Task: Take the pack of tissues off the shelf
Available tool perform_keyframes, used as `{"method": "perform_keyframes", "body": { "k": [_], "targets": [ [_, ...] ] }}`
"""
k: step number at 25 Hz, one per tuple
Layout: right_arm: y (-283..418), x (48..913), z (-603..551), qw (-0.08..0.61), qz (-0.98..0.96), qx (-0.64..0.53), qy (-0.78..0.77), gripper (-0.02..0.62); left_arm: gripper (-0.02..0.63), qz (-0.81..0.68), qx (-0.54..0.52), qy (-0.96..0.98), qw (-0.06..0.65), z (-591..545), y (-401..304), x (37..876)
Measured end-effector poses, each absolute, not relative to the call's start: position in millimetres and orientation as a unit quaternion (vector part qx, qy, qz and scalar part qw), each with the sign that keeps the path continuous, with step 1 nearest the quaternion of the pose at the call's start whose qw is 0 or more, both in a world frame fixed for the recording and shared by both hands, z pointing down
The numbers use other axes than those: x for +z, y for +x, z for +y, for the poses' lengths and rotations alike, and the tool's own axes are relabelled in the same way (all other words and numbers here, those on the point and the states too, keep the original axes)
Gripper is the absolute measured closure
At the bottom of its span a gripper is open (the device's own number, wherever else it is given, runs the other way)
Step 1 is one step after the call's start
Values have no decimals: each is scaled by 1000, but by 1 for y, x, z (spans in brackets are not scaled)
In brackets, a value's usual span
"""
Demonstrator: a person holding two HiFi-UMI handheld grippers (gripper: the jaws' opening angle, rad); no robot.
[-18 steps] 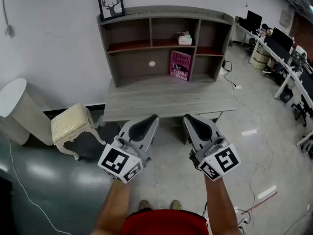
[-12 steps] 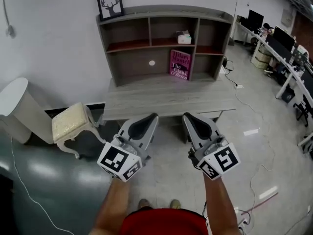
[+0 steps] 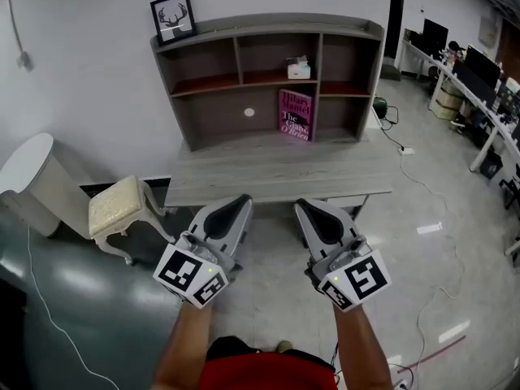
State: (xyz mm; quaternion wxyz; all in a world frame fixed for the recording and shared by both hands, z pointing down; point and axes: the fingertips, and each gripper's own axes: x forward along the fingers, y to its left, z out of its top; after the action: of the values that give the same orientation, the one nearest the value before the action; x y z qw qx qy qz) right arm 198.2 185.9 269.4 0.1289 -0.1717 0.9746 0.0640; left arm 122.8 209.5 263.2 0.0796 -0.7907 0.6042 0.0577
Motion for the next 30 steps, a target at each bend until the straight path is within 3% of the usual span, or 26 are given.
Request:
{"method": "perform_keyframes", "body": {
  "k": [10, 30],
  "targets": [
    [181, 261, 112, 130, 973, 70, -175, 591, 595, 619, 51, -779, 87, 141, 104, 263],
    [12, 272, -89, 71, 947, 87, -302, 589, 595, 521, 74, -848, 72, -65, -52, 274]
  ]
}}
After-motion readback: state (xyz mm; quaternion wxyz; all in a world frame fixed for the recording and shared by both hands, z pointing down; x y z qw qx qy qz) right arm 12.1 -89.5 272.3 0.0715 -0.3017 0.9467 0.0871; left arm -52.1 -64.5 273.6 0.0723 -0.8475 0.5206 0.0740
